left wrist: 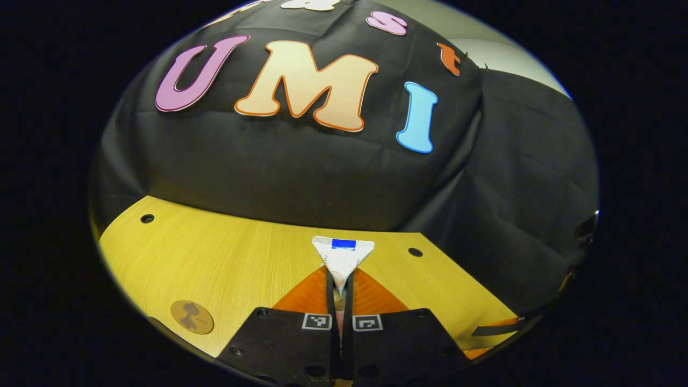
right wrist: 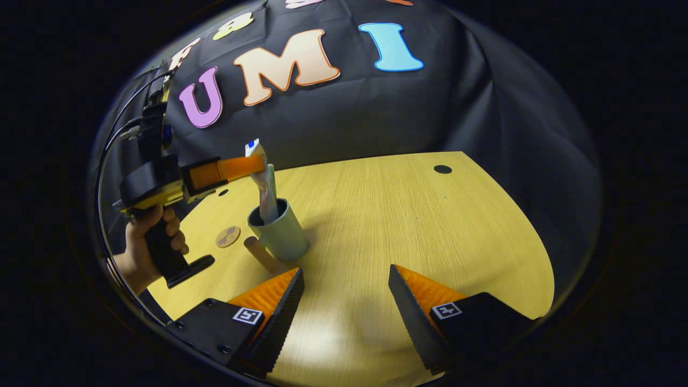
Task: Put the toothbrush and toothpaste on the desktop into the cup, then pick up the cup and place it on the coaster on the desktop.
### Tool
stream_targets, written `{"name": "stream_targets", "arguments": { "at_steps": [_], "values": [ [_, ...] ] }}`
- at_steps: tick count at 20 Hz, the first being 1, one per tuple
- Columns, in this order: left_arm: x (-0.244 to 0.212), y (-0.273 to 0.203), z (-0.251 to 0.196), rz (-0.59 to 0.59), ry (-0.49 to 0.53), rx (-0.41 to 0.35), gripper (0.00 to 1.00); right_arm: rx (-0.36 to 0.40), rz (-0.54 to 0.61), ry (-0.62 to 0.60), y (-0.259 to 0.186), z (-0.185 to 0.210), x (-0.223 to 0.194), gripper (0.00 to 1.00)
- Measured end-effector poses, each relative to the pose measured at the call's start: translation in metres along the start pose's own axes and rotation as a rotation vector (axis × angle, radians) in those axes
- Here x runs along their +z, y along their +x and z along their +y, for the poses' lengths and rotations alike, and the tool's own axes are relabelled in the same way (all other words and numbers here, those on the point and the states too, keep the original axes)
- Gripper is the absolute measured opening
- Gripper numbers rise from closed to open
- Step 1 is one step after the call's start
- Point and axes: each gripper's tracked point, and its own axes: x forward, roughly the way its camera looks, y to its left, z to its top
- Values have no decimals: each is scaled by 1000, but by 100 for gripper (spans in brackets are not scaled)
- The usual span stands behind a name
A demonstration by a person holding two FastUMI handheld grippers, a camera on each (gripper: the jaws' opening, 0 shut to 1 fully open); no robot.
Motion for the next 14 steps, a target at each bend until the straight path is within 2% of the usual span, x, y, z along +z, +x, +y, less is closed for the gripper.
{"name": "stream_targets", "arguments": {
  "at_steps": [3, 5, 6, 7, 8, 9, 10, 11, 12, 14],
  "values": [
    [-7, -10, 3, 11, -9, 35, 4, 29, 2, -5, 4, 8, 6, 98],
    [-4, -20, 1, -6, -29, 38, 18, 57, 15, -12, 8, 16, 11, 98],
    [-2, -26, 5, -16, -27, 54, 44, 78, 31, -11, 9, 22, 14, 98],
    [0, -33, 9, -24, -21, 74, 47, 97, 47, -9, 13, 29, 17, 98],
    [1, -41, 12, -33, -18, 88, 66, 117, 65, -14, 15, 35, 20, 98],
    [2, -48, 15, -43, -18, 98, 72, 136, 75, -21, 17, 43, 25, 98],
    [0, -53, 19, -43, -14, 108, 86, 155, 84, -30, 20, 51, 30, 98],
    [-2, -60, 24, -35, -11, 122, 89, 168, 99, -44, 23, 58, 33, 98],
    [-4, -67, 29, -31, -11, 131, 89, 176, 125, -60, 26, 66, 35, 93],
    [-3, -82, 38, -34, -19, 130, 91, 187, 193, -73, 30, 81, 34, 93]
  ]
}}
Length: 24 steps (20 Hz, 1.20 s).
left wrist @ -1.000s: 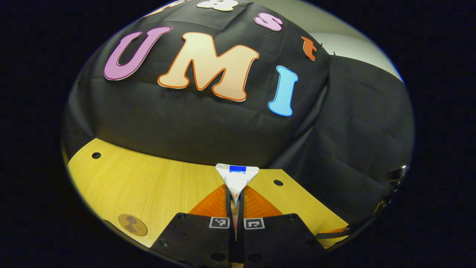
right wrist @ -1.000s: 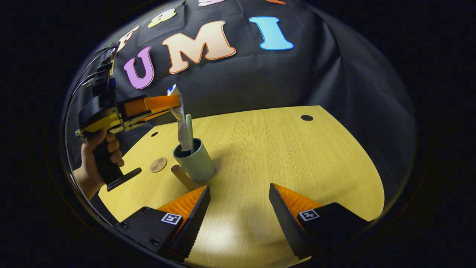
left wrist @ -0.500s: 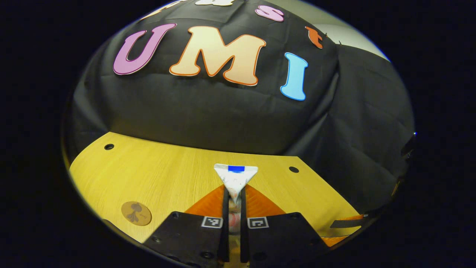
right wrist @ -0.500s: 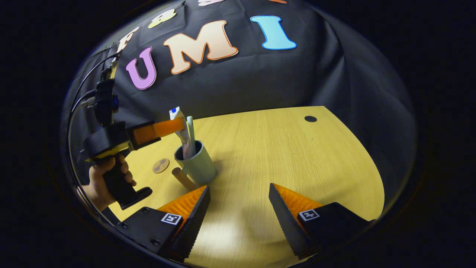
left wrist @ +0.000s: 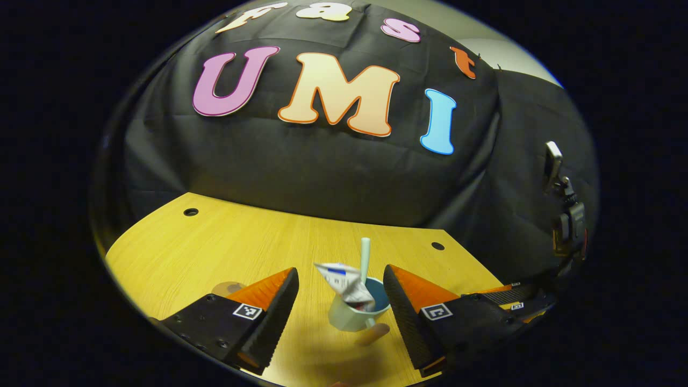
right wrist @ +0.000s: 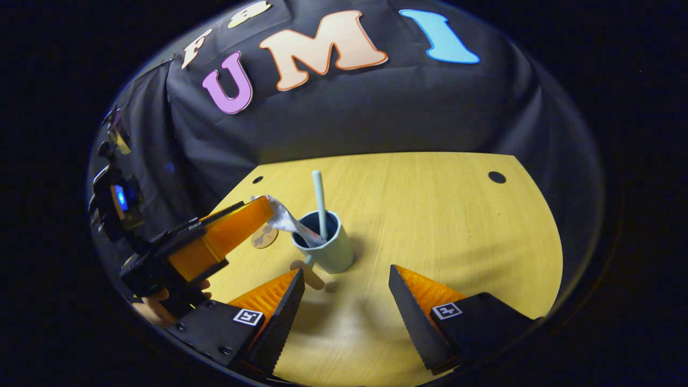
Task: Put the toothbrush and toothpaste on the desktop into the cup, then pick up the cup and place it on the coaster on the desktop.
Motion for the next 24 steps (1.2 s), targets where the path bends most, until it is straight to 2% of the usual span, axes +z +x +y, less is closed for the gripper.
{"name": "stream_targets", "arguments": {
  "at_steps": [1, 3, 4, 5, 10, 11, 12, 17, 18, 19, 24],
  "values": [
    [-1, -6, 6, 2, -2, 0, 91, 6, 39, 6, 3, 8, 0, 98],
    [-6, -18, 20, 24, 4, -2, 91, 19, 136, 22, 13, 26, -7, 98],
    [-5, -25, 30, 20, 10, 5, 91, 20, 174, 25, 18, 33, -9, 93],
    [-4, -31, 41, 18, 14, 10, 91, 9, 207, 15, 24, 36, -11, 98],
    [-5, -58, 93, 21, 1, 52, 92, -48, 344, 9, 59, 48, -24, 98],
    [-7, -61, 102, 21, -3, 64, 89, -58, 366, 15, 64, 49, -25, 93],
    [-8, -65, 110, 23, -8, 72, 92, -72, 387, 20, 72, 49, -28, 98],
    [-10, -82, 144, 17, -11, 112, 92, -143, 475, -1, 103, 45, -42, 98],
    [-8, -84, 151, 13, -10, 120, 92, -158, 492, -10, 109, 43, -46, 93],
    [-8, -87, 156, 10, -10, 129, 92, -170, 507, -15, 113, 41, -51, 98],
    [-7, -98, 178, 9, -1, 167, 92, -199, 550, -29, 127, 33, -61, 98]
  ]
}}
